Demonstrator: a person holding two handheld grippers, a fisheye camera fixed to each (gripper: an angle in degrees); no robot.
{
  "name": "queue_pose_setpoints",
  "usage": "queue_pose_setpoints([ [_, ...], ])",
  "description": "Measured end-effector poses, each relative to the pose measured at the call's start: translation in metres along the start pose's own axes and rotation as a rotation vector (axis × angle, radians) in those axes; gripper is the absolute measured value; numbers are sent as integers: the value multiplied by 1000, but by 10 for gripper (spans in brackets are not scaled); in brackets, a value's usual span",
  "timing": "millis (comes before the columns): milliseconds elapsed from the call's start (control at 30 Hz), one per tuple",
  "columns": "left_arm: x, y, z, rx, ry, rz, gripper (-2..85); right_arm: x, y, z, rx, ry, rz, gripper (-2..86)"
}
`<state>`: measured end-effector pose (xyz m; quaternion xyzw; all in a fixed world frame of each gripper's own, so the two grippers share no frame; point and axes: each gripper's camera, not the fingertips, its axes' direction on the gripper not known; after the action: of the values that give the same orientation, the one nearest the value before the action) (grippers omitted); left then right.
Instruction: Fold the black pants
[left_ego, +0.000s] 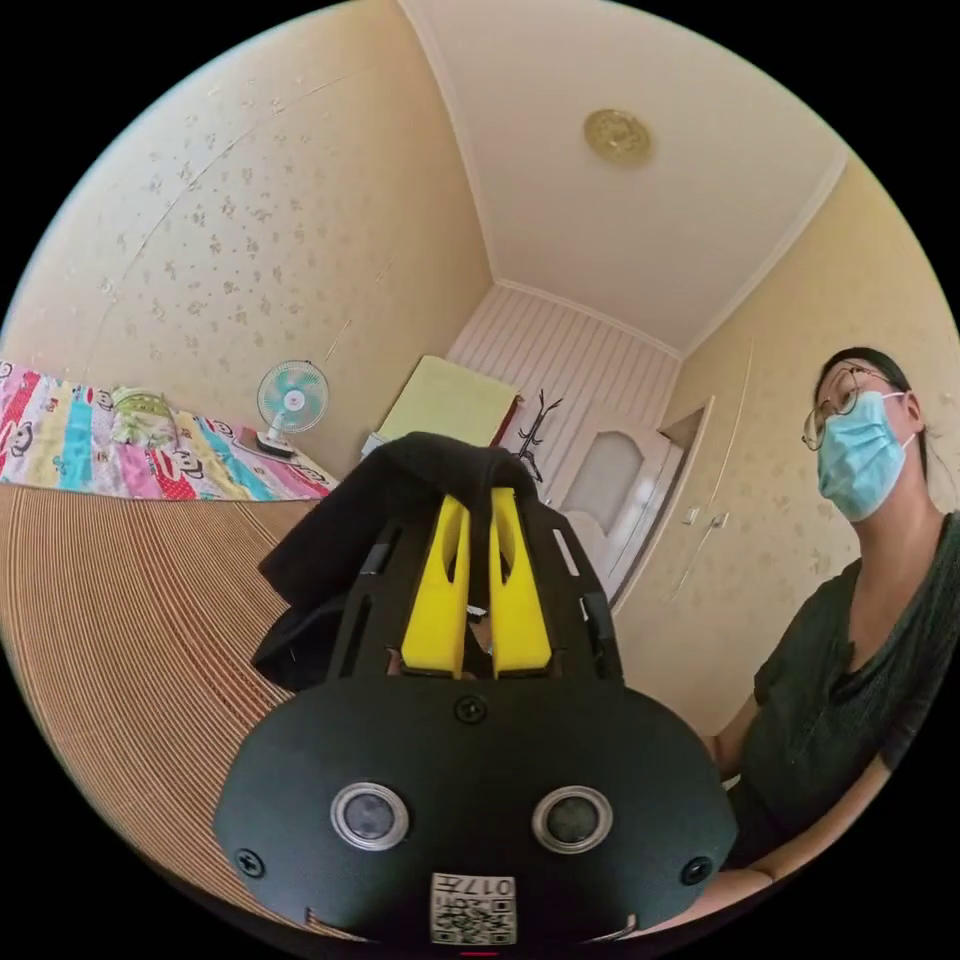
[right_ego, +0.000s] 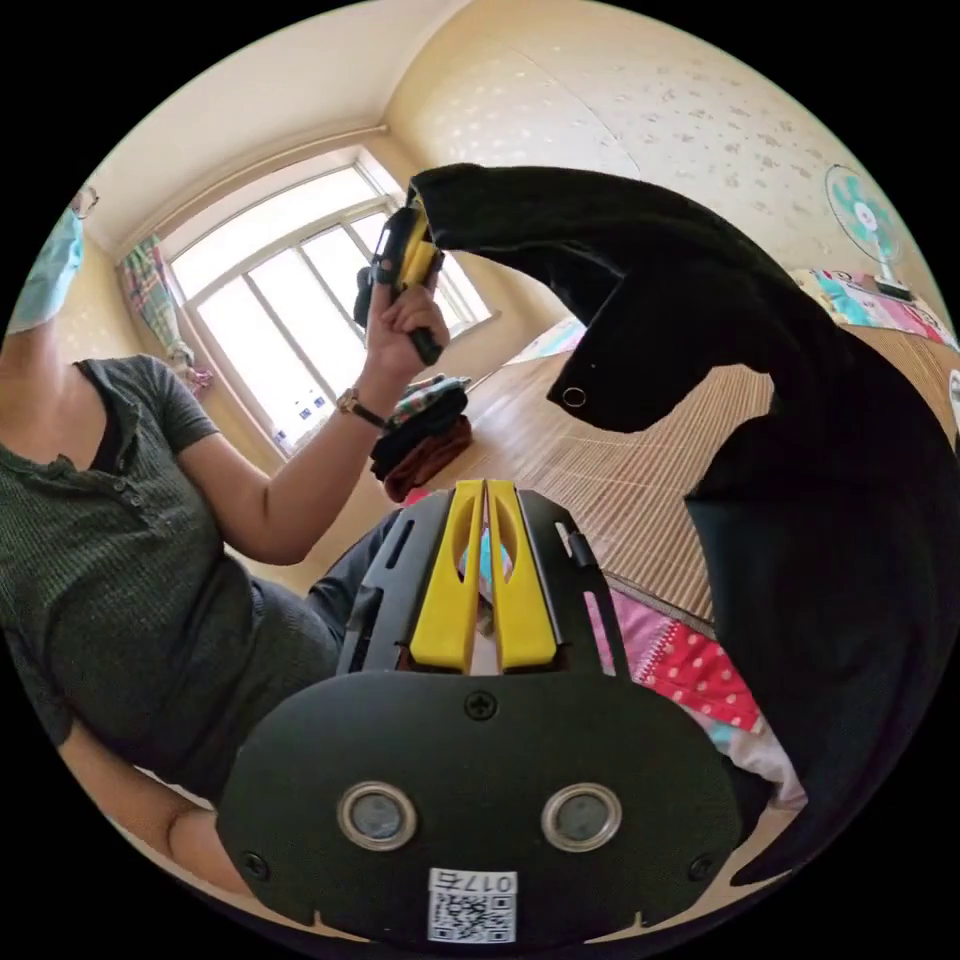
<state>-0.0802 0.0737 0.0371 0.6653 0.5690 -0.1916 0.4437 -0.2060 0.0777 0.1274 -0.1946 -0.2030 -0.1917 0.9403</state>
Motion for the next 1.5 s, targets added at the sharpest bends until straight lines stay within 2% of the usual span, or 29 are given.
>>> queue_pose_setpoints([
  [100, 36, -4, -36, 115, 169, 93, 3, -39, -11, -36, 80, -60, -110, 32],
  [167, 54, -5, -50, 195, 349, 157, 3, -64, -36, -69, 160, -103, -223, 53],
  [233, 69, -7, -54, 224, 462, 201, 4, -77, -59, -82, 169, -102, -305, 67],
  [400, 105, -14, -22, 130, 607, 225, 4, -80, -117, -59, 128, -65, -403, 121],
  [500, 123, -12, 28, 24, 620, 186, 4, -60, -153, -2, 11, -244, -435, 166],
  [633, 135, -16, 92, -105, 702, 125, 5, -48, -178, 100, -245, -600, -537, 229],
  [667, 137, -19, 102, -139, 693, 96, 5, -46, -180, 120, -292, -700, -548, 238],
  [767, 134, -26, 130, -250, 650, -39, 6, -47, -170, 143, -285, -821, -596, 229],
  [867, 123, -28, 170, -402, 634, -240, 7, -53, -153, 162, -283, -844, -640, 203],
  [933, 119, -29, 186, -424, 628, -293, 8, -58, -144, 172, -279, -849, -646, 179],
  [1000, 124, -33, 194, -404, 591, -276, 9, -60, -135, 176, -246, -895, -656, 148],
  [1100, 138, -46, 196, -317, 414, -198, 19, -58, -123, 171, -113, -846, -615, 88],
  [1167, 150, -59, 196, -253, 168, -167, 32, -46, -117, 158, 59, -737, -499, 51],
  [1267, 162, -69, 207, -194, -26, -113, 44, -49, -113, 141, 181, -640, -469, 38],
  [1433, 171, -67, 216, -67, -130, -99, 59, -87, -117, 127, 259, -469, -486, 30],
  [1500, 174, -63, 214, -68, -181, -77, 68, -97, -120, 118, 306, -414, -474, 29],
])
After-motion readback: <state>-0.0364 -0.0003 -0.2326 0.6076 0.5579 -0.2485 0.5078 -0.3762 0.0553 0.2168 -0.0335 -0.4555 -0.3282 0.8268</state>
